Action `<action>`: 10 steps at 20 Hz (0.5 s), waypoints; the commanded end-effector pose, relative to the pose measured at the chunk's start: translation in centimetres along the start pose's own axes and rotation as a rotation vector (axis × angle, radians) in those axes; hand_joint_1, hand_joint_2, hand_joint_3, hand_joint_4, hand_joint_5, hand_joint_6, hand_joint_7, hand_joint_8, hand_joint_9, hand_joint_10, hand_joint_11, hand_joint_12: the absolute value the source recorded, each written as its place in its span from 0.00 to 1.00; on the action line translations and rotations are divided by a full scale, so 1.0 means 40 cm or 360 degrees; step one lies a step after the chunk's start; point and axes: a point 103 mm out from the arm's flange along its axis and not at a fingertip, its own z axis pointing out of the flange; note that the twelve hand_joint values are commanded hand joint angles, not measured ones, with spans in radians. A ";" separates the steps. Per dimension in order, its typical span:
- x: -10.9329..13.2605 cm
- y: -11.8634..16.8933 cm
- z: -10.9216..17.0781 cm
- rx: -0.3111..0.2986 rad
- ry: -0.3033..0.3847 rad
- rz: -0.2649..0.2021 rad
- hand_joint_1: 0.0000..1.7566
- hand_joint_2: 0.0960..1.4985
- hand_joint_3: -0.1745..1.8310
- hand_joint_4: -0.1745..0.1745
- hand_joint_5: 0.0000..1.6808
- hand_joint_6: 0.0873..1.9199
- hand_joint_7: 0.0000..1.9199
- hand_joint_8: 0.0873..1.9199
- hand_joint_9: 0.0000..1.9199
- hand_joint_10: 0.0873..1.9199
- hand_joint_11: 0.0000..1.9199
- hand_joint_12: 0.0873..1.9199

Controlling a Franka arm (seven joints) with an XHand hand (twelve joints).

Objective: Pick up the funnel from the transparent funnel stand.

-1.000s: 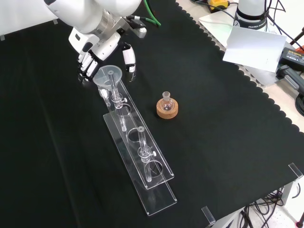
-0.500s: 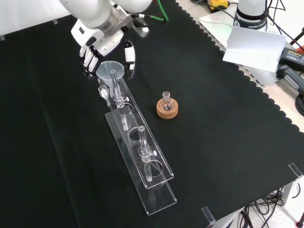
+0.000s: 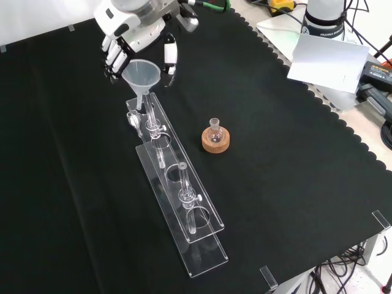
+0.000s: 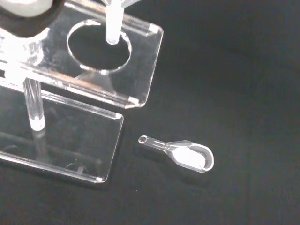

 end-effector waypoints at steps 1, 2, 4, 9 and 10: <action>-0.027 -0.112 -0.069 -0.0035 0.0030 0.0009 0.50 0.49 0.32 0.63 0.57 0.35 0.24 0.31 0.40 0.22 0.31 0.60; -0.040 -0.125 -0.062 -0.0055 0.0061 -0.0036 0.50 0.49 0.32 0.62 0.57 0.35 0.24 0.31 0.40 0.22 0.31 0.60; -0.062 -0.153 -0.047 -0.0055 0.0088 -0.0044 0.50 0.49 0.32 0.62 0.57 0.35 0.24 0.31 0.40 0.22 0.32 0.59; -0.057 -0.242 -0.038 -0.0009 0.0024 0.0082 0.51 0.49 0.32 0.60 0.57 0.35 0.24 0.31 0.40 0.22 0.32 0.59; -0.053 -0.256 -0.035 -0.0001 0.0026 0.0093 0.51 0.49 0.32 0.60 0.57 0.35 0.24 0.31 0.40 0.22 0.32 0.59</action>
